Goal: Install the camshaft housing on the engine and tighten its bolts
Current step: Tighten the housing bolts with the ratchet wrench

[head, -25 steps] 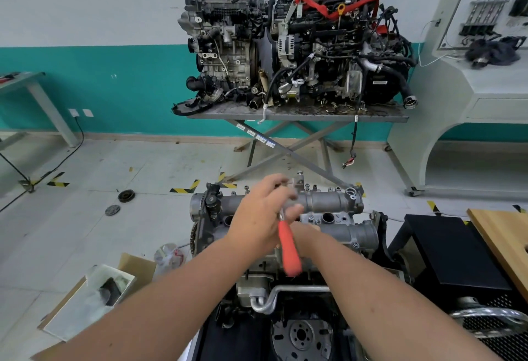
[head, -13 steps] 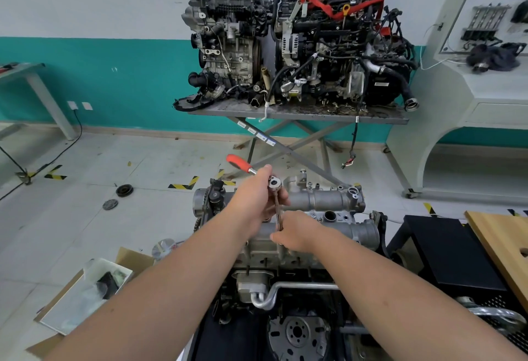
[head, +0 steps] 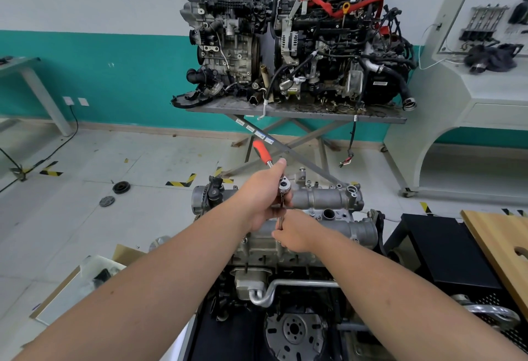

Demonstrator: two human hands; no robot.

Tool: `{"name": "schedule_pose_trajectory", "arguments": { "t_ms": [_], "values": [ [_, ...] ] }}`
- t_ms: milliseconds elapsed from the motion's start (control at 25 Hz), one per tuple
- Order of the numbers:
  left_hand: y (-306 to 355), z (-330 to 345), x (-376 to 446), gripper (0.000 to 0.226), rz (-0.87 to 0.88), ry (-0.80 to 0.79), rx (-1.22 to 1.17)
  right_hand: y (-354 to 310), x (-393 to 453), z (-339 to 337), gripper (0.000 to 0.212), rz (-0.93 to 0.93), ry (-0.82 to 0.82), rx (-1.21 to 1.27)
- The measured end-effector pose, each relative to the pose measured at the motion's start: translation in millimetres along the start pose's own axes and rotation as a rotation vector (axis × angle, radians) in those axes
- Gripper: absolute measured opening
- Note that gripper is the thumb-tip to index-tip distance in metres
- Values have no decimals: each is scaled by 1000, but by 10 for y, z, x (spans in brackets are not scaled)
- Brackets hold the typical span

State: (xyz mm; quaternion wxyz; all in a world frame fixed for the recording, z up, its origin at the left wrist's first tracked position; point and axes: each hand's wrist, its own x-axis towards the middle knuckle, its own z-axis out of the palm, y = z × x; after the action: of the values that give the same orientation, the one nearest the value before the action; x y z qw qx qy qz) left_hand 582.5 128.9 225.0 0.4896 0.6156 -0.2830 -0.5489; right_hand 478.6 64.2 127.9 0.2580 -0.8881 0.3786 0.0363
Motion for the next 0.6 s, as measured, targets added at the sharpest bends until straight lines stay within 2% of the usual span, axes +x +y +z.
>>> {"name": "schedule_pose_trajectory", "arguments": {
  "t_ms": [80, 200, 320, 440, 600],
  "values": [
    [6, -14, -7, 49, -1, 13, -63, 5, -1, 12, 34, -22, 7, -37],
    [167, -24, -15, 50, 78, 23, -126, -79, 6, -90, 30, -7, 56, 93],
    [377, -17, -35, 48, 129, -36, -6, -208, 75, -218, 23, -61, 121, 130],
    [378, -36, -80, 43, 119, -67, 115, -281, 101, -220, 11, -44, 52, 117],
    [315, -246, -139, 38, 106, -20, 45, -360, 137, -115, 26, -96, 18, 192]
  ]
}}
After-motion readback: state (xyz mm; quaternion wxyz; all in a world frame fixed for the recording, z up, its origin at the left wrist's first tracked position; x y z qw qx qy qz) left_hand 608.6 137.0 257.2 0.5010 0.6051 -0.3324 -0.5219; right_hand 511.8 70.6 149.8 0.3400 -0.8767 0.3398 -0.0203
